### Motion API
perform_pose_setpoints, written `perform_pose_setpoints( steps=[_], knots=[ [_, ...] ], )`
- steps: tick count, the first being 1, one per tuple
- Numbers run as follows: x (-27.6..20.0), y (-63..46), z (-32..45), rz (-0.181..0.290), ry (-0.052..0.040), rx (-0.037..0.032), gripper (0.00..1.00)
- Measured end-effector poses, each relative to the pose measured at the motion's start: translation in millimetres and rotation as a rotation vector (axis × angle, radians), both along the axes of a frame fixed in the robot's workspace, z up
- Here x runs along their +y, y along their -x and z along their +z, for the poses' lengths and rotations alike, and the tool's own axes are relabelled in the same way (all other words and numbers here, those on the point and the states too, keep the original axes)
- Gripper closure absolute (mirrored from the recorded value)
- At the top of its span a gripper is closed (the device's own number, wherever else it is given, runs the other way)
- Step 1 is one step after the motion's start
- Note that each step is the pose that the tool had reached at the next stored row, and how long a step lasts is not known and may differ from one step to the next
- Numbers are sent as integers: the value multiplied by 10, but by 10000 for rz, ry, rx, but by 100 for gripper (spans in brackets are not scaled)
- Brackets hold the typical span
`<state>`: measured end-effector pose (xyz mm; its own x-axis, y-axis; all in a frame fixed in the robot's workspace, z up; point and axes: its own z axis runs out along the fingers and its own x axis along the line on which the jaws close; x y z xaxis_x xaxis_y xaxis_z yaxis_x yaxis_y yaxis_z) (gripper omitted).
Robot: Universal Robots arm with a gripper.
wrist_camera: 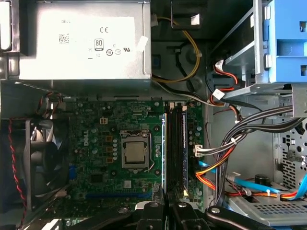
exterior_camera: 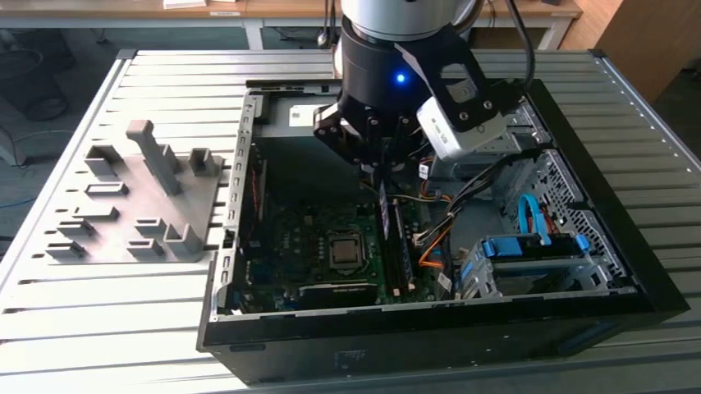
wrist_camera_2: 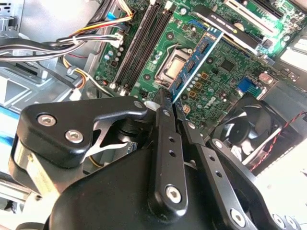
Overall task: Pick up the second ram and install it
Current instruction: 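Insert the second ram into the second slot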
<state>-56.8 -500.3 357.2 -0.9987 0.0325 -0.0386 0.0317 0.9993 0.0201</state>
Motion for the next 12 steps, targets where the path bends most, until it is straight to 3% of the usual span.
perform_pose_setpoints(
  steps=[12],
  knots=[
    [0,0,-60,0,5,0,86]
  ],
)
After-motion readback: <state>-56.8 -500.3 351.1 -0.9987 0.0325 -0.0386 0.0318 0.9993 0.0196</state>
